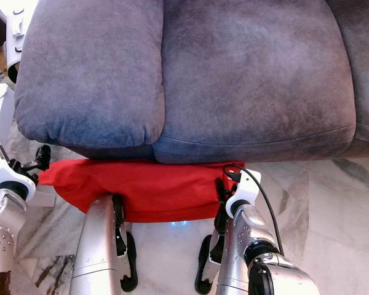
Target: Move the pillow to the sofa from floor
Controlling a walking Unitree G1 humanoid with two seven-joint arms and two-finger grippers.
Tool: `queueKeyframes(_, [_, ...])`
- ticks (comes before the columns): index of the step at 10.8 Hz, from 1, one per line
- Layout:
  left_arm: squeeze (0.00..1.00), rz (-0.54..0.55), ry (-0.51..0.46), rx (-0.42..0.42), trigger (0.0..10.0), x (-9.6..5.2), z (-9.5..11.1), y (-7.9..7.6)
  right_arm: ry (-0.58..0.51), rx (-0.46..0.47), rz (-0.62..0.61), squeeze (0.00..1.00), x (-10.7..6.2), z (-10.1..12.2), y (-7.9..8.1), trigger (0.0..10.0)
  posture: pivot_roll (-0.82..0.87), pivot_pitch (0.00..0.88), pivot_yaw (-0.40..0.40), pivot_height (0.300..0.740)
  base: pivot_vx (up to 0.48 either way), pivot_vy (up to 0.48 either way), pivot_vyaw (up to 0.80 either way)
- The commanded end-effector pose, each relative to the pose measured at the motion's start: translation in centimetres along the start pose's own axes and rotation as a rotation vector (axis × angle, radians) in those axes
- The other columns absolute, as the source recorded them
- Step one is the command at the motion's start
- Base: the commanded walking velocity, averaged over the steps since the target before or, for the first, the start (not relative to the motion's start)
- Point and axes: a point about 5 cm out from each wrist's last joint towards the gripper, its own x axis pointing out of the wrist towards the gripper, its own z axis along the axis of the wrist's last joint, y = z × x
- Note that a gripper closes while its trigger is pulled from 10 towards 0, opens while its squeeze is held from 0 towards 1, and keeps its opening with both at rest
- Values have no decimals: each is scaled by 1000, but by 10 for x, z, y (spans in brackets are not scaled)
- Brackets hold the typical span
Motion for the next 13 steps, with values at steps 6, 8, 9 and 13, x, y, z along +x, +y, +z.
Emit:
queueKeyframes(6, [0,22,31,-7,10000,-3,-7,3,59,19,-14,0,-6,-21,-5,0,316,479,16,524,0,0,0])
queueKeyframes(8, [0,27,31,-13,10000,0,-9,2,-16,45,14,0,-1,-3,2,0,307,460,14,524,0,0,0])
queueKeyframes(9, [0,27,28,-18,10000,2,-9,1,-100,81,42,0,4,19,10,0,300,450,14,524,0,0,0])
queueKeyframes(13, [0,12,17,-37,10000,11,-10,-7,-310,127,195,0,11,76,41,0,273,411,8,524,0,0,0])
